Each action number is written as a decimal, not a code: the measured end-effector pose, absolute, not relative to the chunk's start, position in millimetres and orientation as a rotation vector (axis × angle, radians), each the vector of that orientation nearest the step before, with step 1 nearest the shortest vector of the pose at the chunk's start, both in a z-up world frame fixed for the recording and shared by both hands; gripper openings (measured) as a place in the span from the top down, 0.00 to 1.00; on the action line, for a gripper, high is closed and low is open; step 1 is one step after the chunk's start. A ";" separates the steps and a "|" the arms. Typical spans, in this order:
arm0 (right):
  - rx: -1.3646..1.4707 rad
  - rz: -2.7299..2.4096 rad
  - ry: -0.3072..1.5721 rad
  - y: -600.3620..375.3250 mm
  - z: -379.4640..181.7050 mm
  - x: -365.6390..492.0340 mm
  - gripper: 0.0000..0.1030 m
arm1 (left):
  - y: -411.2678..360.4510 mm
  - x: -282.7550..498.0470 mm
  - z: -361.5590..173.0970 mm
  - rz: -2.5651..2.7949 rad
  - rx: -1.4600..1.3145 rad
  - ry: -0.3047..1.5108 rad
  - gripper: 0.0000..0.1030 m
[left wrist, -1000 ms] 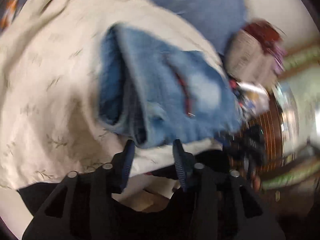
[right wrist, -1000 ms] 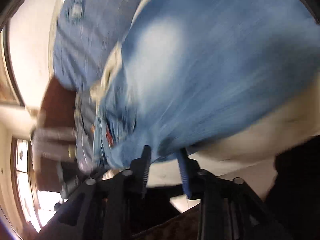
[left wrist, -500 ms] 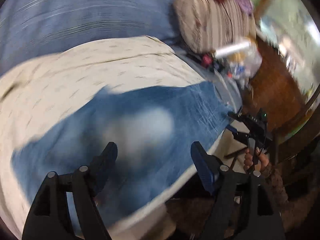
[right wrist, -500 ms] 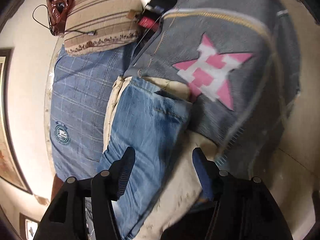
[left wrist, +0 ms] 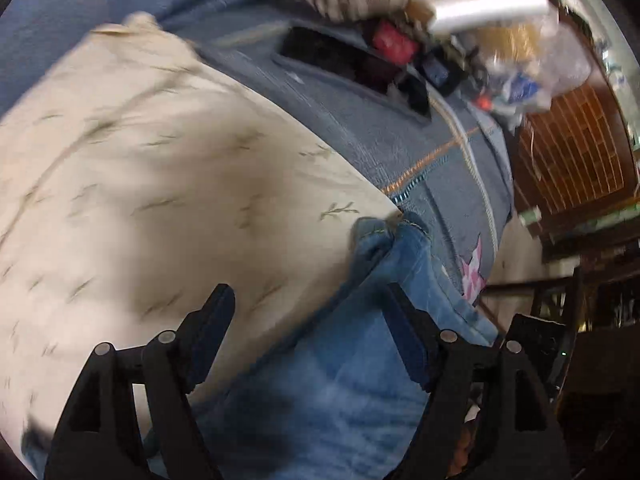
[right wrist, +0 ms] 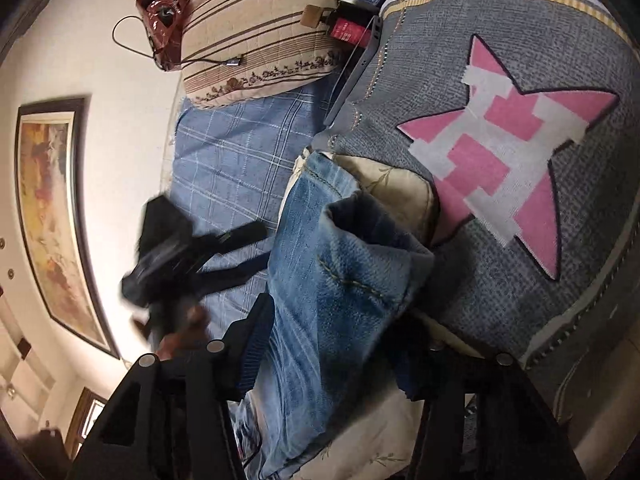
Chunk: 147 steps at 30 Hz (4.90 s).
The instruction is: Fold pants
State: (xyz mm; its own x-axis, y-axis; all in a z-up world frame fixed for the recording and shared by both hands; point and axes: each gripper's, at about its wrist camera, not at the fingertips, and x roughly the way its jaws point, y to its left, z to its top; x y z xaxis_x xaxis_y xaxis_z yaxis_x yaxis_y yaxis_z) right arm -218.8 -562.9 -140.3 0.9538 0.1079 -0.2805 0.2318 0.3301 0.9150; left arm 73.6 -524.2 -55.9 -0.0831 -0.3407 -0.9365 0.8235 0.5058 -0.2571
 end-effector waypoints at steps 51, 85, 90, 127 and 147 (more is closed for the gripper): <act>0.461 0.009 0.696 -355.5 -16.2 -131.4 0.27 | -188.8 69.0 -17.2 -0.743 -0.180 1.282 0.39; 0.562 -0.031 0.916 -395.0 -85.5 -110.5 0.87 | -206.0 16.8 -68.6 -0.724 -0.115 1.379 0.74; 0.197 -0.156 0.920 -357.1 -73.5 -112.7 0.87 | -218.2 14.9 -69.6 -0.696 -0.024 1.272 0.62; 0.623 -0.023 0.752 -435.5 -52.9 -76.0 0.64 | -216.8 60.2 -32.2 -0.737 -0.140 1.253 0.76; 0.441 0.030 0.784 -381.8 -44.0 -152.0 0.61 | -206.1 -2.2 -28.0 -0.762 0.059 1.242 0.62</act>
State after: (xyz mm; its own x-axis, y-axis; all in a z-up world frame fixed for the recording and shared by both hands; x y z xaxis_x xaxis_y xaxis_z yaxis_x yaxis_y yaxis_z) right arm -152.0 -381.8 -44.0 0.7124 0.1878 -0.6762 0.1356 0.9086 0.3951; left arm -2.2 -206.1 -28.0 0.1140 -0.4884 -0.8651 0.5500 0.7562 -0.3544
